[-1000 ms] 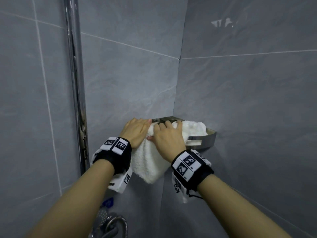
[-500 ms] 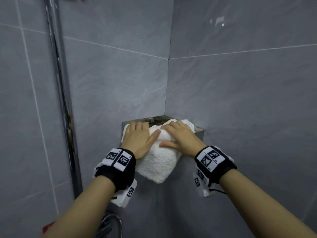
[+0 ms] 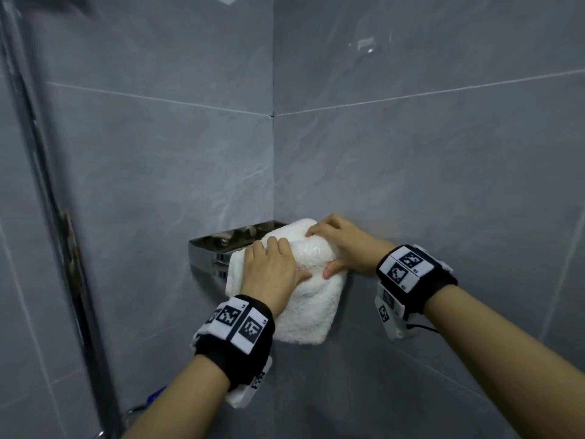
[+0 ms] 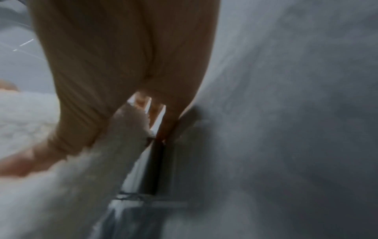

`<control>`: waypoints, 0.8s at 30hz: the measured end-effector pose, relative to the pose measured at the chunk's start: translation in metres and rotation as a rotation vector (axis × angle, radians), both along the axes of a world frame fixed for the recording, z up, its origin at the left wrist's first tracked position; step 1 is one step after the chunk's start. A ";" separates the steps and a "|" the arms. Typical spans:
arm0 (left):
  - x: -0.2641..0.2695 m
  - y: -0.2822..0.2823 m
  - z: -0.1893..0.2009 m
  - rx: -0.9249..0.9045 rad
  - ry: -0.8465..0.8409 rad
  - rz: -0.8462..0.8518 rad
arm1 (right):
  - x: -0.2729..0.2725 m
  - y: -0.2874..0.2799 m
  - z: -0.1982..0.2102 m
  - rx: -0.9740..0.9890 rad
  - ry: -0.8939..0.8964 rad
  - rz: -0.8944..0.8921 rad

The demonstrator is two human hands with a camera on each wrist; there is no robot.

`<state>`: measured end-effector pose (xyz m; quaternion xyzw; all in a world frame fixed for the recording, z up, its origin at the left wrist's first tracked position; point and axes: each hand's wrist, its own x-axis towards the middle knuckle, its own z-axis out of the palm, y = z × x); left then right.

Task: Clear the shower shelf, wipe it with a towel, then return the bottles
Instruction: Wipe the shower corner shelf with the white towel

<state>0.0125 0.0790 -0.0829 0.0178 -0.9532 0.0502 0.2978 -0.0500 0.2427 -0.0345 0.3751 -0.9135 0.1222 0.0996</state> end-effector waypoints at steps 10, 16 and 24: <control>-0.007 -0.041 -0.004 0.081 0.150 -0.305 | 0.014 -0.011 -0.017 -0.031 0.137 -0.045; -0.007 -0.084 -0.002 0.155 0.124 -0.397 | 0.028 -0.049 -0.029 0.079 0.368 -0.136; -0.024 -0.146 0.008 0.380 0.055 -0.388 | 0.038 -0.154 -0.038 0.019 0.480 -0.219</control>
